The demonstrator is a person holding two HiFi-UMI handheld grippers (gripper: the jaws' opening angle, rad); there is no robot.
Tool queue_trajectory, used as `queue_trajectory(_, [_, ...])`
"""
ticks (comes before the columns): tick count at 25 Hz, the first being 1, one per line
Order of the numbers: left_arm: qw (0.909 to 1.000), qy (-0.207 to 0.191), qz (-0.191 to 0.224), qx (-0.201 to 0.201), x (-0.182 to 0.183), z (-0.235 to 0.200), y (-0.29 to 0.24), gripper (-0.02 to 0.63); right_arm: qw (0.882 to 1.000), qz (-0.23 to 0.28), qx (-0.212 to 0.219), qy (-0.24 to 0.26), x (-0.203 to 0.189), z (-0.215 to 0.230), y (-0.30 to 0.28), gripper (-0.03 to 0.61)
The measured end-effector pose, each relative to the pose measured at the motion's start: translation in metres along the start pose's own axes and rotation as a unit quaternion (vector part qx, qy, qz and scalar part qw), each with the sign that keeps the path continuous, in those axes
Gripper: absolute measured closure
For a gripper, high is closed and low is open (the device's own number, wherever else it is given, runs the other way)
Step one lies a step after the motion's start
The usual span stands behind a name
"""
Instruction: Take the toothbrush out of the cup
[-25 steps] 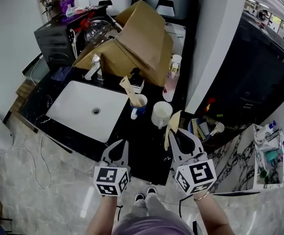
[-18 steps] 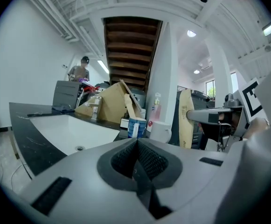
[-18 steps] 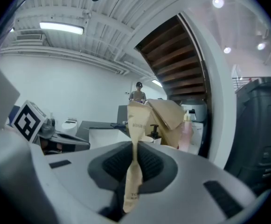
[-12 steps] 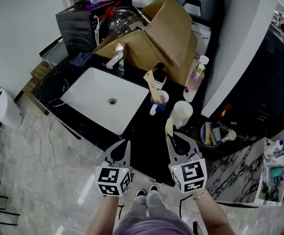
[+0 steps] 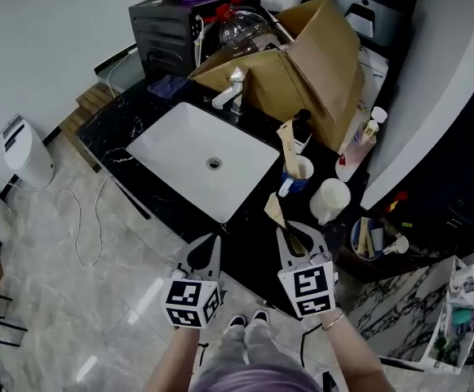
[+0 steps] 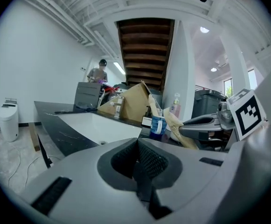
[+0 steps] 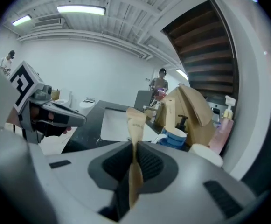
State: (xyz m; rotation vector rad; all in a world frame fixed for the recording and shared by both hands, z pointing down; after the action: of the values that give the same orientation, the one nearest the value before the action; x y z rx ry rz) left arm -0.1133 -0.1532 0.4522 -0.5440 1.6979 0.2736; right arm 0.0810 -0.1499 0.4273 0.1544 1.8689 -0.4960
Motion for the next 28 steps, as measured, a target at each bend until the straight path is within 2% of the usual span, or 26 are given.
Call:
queue_trajectory(9, [0.9995,0.007,-0.008,0.029,-0.005,-0.015,0.000,0.612,0.998,-0.043,0.035,0.019,-0.018,-0.009,-0.036,0.538])
queue_trajectory(14, [0.9992,0.011,-0.011,0.037,-0.006,-0.020,-0.001,0.612,0.996,-0.068,0.044,0.046,-0.023,-0.014,-0.045,0.532])
queue_trajectory(22, [0.9993,0.010,-0.006,0.035,-0.003,-0.023,-0.009,0.612,0.993,-0.082,0.063,0.056,-0.026,-0.019,-0.049,0.500])
queue_trajectory(28, [0.9997,0.005,0.000,0.024,0.006,-0.020,-0.014,0.612,0.995,-0.066,0.064,0.034,-0.016,-0.016,-0.042,0.472])
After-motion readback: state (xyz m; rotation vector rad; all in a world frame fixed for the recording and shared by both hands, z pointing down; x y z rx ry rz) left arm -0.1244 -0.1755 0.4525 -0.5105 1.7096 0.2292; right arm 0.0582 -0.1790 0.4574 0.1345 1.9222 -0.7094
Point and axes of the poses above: the fingertips, and each gripper's own axes: y backward along the fingers, z to its right, x out of its top, the point moved 7 cm from there along y, backward along the fingers, and after that the axes turned 8 degrees about z, right-handed, at the moved point
